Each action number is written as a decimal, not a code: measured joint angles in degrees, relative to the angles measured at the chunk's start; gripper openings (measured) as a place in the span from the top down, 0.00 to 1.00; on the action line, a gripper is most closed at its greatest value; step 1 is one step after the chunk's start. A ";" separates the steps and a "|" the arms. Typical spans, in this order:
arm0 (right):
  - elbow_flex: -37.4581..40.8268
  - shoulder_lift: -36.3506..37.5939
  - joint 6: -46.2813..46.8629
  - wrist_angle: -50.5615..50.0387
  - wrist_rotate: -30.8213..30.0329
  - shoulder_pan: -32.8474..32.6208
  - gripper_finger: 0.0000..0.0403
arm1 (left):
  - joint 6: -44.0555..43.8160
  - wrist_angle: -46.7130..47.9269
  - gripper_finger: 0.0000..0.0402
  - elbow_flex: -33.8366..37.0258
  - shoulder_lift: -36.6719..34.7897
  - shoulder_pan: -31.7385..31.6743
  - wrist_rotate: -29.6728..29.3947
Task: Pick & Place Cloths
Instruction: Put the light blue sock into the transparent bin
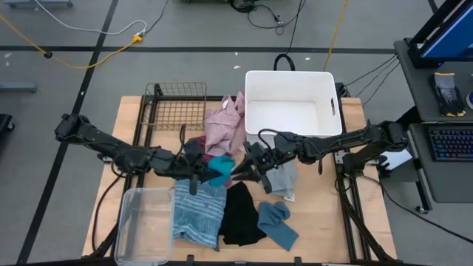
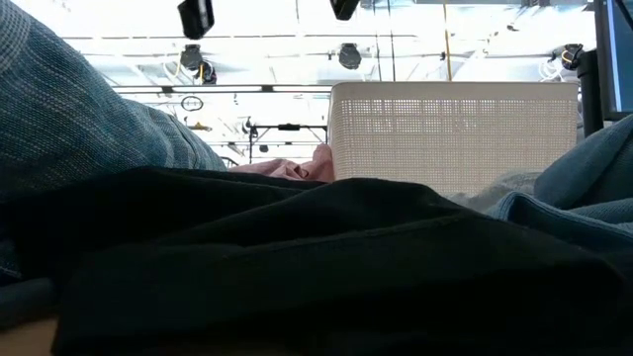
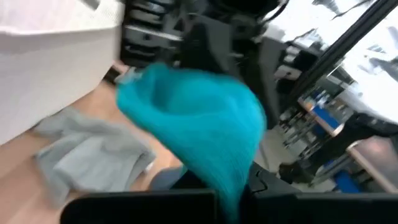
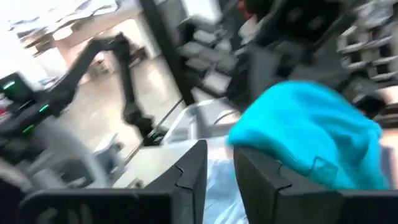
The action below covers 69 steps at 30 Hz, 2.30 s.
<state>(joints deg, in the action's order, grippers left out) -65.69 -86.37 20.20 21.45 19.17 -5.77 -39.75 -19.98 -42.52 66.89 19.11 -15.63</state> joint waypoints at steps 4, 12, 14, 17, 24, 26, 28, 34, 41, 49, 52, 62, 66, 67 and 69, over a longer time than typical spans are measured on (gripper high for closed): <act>0.07 0.97 -1.24 -7.21 0.81 -0.09 0.72 | -1.46 5.86 1.00 0.00 -4.60 1.50 -2.85; 0.07 2.40 -7.85 -10.95 0.64 -0.29 0.66 | -7.86 34.37 1.00 -10.82 -6.60 6.71 -5.87; 0.07 3.06 -9.41 -11.55 0.56 -0.31 0.67 | -11.18 44.03 1.00 -15.81 -4.87 7.88 -5.88; 0.05 4.43 -10.87 -12.24 0.01 -0.31 0.69 | -15.75 56.71 1.00 -22.48 -2.10 9.97 -5.90; 0.03 10.55 -16.07 -20.30 -5.95 0.37 0.72 | -25.82 74.39 1.00 -33.93 4.19 14.81 -3.36; 0.01 13.12 -16.40 -24.41 -5.96 0.88 0.73 | -29.17 77.99 1.00 -35.73 5.20 16.24 -2.31; 0.01 15.31 -16.43 -26.95 -6.01 1.42 0.74 | -32.53 80.65 1.00 -36.87 5.94 17.72 -1.91; 0.00 22.15 -16.70 -38.44 -12.12 1.94 0.76 | -41.87 85.17 1.00 -37.03 6.21 21.63 0.40; 3.54 30.03 -14.22 -41.07 -14.89 1.94 0.77 | -53.92 90.15 1.00 -37.03 6.25 25.76 5.29; 13.24 38.11 -8.21 -32.84 -14.88 1.94 0.77 | -71.17 97.90 1.00 -36.86 9.01 31.18 19.97; 15.64 39.84 -7.59 -31.23 -14.89 1.94 0.77 | -75.92 97.50 1.00 -35.41 10.51 33.11 23.51; 18.62 42.53 -7.36 -28.54 -14.89 1.94 0.77 | -81.49 89.43 1.00 -29.71 12.77 36.44 23.12; 18.62 42.82 -7.37 -28.34 -14.87 1.94 0.77 | -82.22 87.94 1.00 -26.84 12.77 36.46 23.11; 18.62 42.82 -7.36 -28.35 -14.84 1.94 0.77 | -82.31 87.31 1.00 -25.95 12.76 36.43 23.06; 18.62 42.78 -7.37 -28.40 -14.72 1.94 0.77 | -82.33 85.48 1.00 -23.78 12.72 36.14 22.68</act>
<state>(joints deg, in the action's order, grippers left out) -47.07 -43.59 12.83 -6.95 4.45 -3.84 -122.08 65.50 -66.30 79.61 55.25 7.05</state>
